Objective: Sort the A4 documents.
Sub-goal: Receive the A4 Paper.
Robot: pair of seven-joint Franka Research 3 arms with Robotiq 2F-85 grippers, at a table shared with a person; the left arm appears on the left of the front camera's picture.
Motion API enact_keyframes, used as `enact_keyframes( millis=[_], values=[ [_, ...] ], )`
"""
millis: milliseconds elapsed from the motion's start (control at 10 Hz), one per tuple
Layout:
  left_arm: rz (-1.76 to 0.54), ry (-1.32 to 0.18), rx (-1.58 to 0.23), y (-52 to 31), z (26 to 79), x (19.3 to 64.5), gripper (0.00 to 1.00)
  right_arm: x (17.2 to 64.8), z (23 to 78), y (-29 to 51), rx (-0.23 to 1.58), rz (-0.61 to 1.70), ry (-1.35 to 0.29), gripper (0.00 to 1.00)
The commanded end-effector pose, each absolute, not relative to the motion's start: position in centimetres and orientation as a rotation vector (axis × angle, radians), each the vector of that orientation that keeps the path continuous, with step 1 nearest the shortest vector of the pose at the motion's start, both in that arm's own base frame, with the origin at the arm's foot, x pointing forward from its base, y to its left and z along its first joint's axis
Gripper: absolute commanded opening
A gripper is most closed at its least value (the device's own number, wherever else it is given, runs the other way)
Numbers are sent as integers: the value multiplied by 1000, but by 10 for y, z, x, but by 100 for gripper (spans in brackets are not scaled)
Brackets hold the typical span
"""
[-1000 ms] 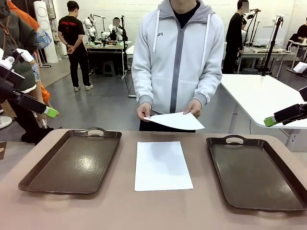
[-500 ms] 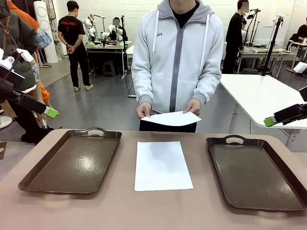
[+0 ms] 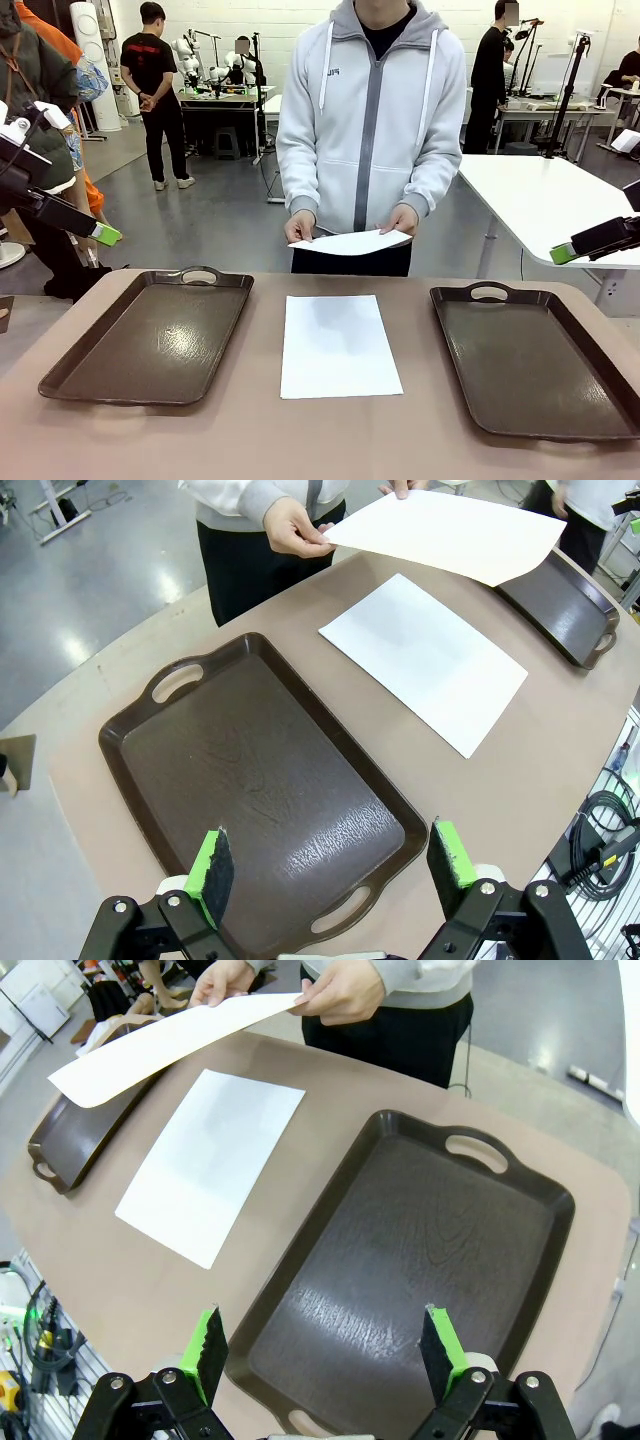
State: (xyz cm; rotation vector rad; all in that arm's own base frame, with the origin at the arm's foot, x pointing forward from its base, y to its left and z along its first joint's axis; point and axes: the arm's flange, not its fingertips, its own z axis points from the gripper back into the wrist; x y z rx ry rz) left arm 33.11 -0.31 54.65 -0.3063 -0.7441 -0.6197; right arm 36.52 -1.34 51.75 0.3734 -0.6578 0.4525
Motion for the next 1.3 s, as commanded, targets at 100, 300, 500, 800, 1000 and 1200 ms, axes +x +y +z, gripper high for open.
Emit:
enact_keyframes(
  millis=[100, 300, 500, 800, 1000, 1200],
  values=[
    [-618, -748, -308, -2, 547, 331, 100, 366, 517, -14, 392, 456, -660, 100],
    [-618, -748, -308, -2, 547, 331, 100, 366, 517, -14, 392, 456, -660, 100],
    [-618, -748, -308, -2, 547, 331, 100, 366, 517, -14, 392, 456, -660, 100],
    [-618, -748, -308, -2, 547, 331, 100, 366, 517, -14, 392, 456, -660, 100],
    [-618, -748, -308, -2, 547, 331, 100, 366, 517, -14, 392, 456, -660, 100],
    [-618, -748, -308, -2, 547, 331, 100, 366, 517, -14, 392, 456, -660, 100]
  ],
)
